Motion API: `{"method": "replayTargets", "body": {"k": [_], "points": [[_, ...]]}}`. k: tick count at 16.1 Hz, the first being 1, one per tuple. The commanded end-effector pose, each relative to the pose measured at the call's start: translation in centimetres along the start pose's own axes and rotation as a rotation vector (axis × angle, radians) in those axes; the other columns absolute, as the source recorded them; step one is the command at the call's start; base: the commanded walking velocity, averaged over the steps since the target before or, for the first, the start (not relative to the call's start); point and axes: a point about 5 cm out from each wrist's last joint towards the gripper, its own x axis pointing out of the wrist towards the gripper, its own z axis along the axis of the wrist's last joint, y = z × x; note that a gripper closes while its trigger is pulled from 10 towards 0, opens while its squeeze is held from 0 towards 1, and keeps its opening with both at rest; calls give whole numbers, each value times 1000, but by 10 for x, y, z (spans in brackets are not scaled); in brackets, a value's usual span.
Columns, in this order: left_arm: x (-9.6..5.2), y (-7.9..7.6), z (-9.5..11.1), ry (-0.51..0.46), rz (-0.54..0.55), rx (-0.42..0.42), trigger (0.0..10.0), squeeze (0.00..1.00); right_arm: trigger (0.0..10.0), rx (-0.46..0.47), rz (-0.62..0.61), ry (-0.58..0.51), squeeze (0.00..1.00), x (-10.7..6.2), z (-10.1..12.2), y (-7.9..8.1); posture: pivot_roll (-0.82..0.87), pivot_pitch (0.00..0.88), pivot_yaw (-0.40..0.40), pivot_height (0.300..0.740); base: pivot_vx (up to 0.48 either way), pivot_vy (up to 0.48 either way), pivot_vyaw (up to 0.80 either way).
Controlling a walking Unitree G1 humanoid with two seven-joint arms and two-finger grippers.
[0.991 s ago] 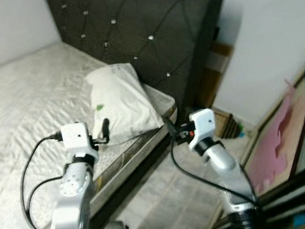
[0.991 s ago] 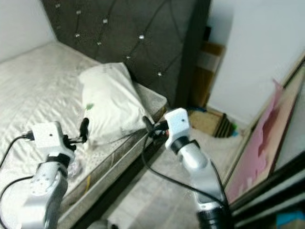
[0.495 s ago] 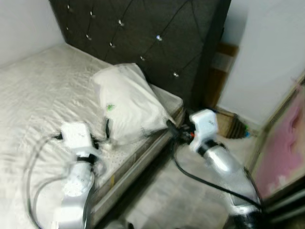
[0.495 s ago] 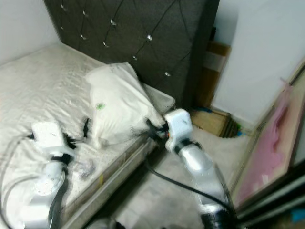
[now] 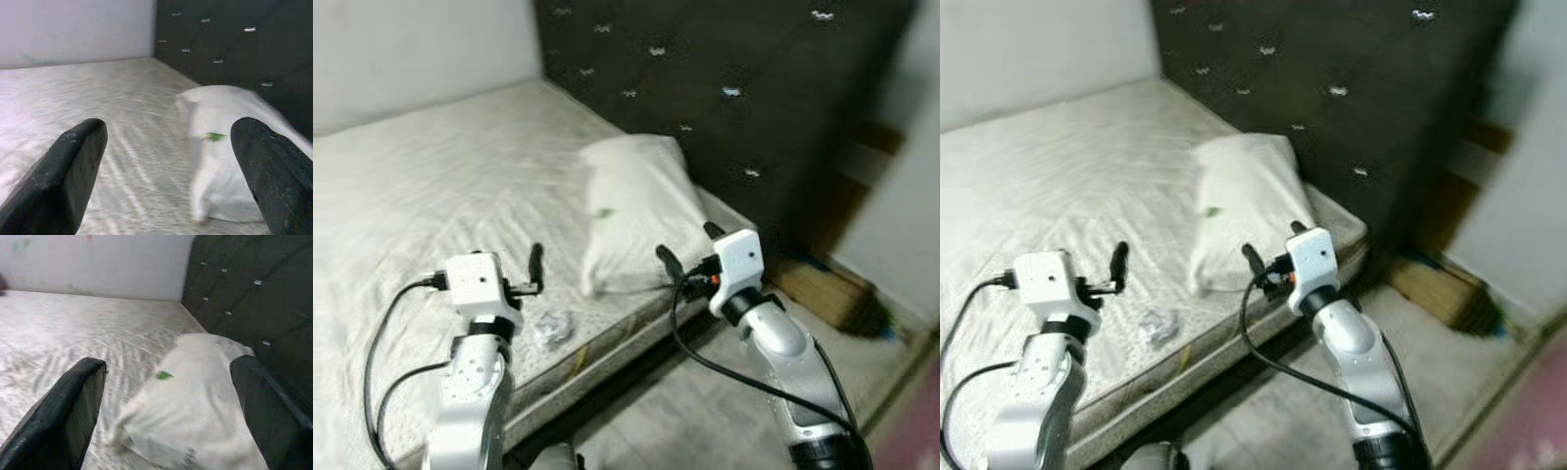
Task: Clean up the room
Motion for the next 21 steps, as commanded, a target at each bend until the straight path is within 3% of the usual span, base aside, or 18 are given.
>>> {"method": "replayTargets", "body": {"k": [1,11,15,17,18,19,21], "points": [[2,-3,4,-19,-7,-1,10000,0,10000,-14,-16,-6,0,1,1,-5,-12,0,-4,740,0,0,800],[2,0,5,-31,0,-7,10000,0,10000,-26,-88,-25,0,4,3,-11,-4,0,-3,740,0,0,800],[10,4,14,-77,27,55,10000,0,10000,-52,-127,-13,0,8,1,-14,21,0,-21,740,0,0,800],[6,13,12,-64,80,78,10000,0,10000,-96,-203,39,0,5,-10,-19,16,0,-13,740,0,0,800],[3,14,8,-49,87,75,10000,0,10000,-87,-227,60,0,3,-15,-21,12,0,-10,740,0,0,800],[-5,15,-8,2,97,78,10000,0,10000,-79,-282,152,0,-3,-32,-23,-3,0,-2,740,0,0,800],[-5,17,-12,8,136,69,10000,0,10000,-65,-304,171,0,-5,-38,-25,-9,0,8,740,0,0,800]]}}
